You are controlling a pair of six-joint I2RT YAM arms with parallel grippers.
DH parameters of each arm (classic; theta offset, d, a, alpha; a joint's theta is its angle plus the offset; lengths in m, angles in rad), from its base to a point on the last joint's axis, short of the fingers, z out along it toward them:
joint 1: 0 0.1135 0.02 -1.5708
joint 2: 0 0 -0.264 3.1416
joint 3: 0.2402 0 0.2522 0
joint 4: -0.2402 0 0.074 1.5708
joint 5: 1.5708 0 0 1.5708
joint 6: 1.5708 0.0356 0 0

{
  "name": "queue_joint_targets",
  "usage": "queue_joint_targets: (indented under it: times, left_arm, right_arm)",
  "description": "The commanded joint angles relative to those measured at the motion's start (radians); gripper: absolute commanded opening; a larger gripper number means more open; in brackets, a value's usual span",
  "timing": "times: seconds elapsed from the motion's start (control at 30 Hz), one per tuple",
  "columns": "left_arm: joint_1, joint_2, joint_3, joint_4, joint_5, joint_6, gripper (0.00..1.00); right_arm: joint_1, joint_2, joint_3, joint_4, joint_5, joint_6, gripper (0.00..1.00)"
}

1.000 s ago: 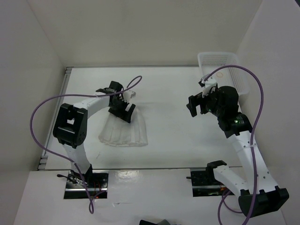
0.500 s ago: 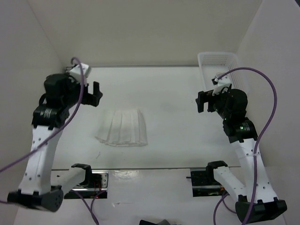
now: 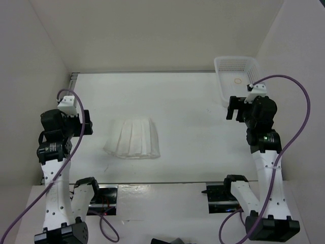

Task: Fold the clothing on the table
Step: Fold the skirt

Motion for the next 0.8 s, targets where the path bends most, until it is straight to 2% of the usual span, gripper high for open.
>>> queue_joint_targets:
  times: [0.0,0.1,0.77]
  left_arm:
    - [0.051,-0.001,0.018,0.047,0.076,0.015,1.00]
    - [0.085,-0.001,0.018,0.038,0.105,0.027,1.00]
    - [0.085,-0.010,0.018,0.038,0.124,0.036,1.00]
  right_arm:
    - [-0.019,-0.044,-0.014,0.014,0.024,-0.006,0.99]
    - [-0.030,-0.044,-0.014,0.025,0.055,-0.006,0.99]
    - [-0.030,-0.035,-0.023,0.034,0.015,-0.016,0.99]
